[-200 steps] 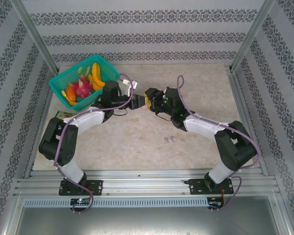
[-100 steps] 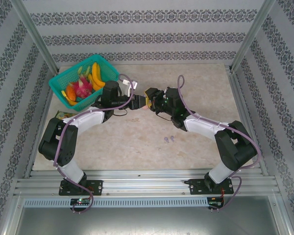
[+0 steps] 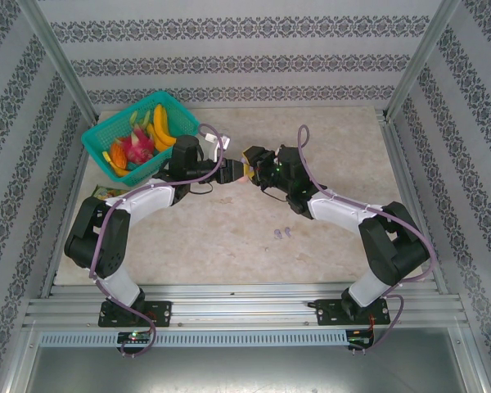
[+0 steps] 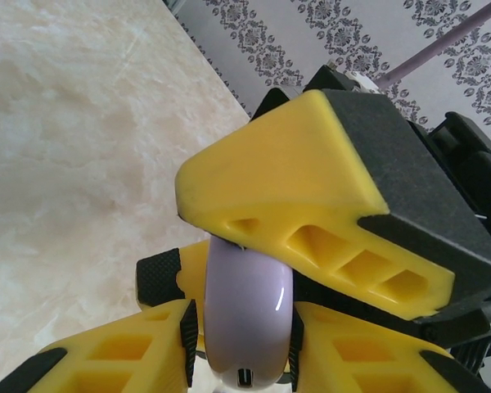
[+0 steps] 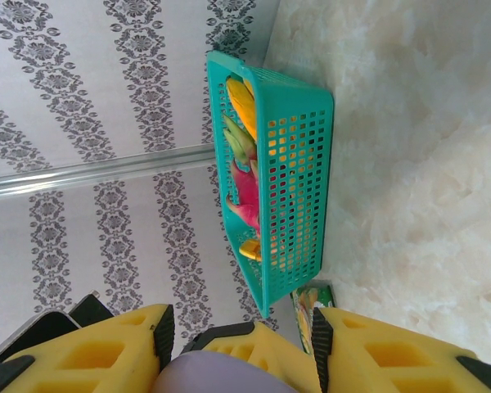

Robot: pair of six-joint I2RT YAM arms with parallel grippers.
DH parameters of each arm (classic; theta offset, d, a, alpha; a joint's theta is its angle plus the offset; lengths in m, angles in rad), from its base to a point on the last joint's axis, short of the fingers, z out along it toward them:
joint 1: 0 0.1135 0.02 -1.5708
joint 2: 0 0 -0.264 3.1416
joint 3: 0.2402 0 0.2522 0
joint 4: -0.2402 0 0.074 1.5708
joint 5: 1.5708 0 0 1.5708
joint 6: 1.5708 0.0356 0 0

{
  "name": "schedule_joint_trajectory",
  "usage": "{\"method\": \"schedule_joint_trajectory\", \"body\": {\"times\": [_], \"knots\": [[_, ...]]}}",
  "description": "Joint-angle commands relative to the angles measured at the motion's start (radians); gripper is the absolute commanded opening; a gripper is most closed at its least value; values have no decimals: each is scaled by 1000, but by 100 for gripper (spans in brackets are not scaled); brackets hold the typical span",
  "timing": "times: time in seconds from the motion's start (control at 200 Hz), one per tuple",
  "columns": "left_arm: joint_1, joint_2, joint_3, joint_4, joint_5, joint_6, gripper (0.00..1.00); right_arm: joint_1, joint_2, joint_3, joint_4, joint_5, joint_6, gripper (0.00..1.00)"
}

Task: Insert the wireless bluetooth earbuds into the charging case

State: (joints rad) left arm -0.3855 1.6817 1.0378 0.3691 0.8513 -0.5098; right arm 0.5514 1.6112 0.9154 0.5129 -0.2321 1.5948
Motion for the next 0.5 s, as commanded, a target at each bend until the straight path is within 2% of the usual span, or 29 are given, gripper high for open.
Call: {"method": "schedule_joint_trajectory", "body": {"times": [0.0,0.16,0.39,0.495], "knots": [[-8,-27,6,58,-9,-15,37,-7,-1,-8,37,-1,2,37],[-7,-18,7,75,-7,-28,34,-7,1,-10,40,-2,5,37],[-9,-13,4,93,-7,-38,22,-9,3,-3,41,-9,7,37],[-9,-10,2,104,-5,-45,17,-10,0,-1,41,-14,5,45]]}}
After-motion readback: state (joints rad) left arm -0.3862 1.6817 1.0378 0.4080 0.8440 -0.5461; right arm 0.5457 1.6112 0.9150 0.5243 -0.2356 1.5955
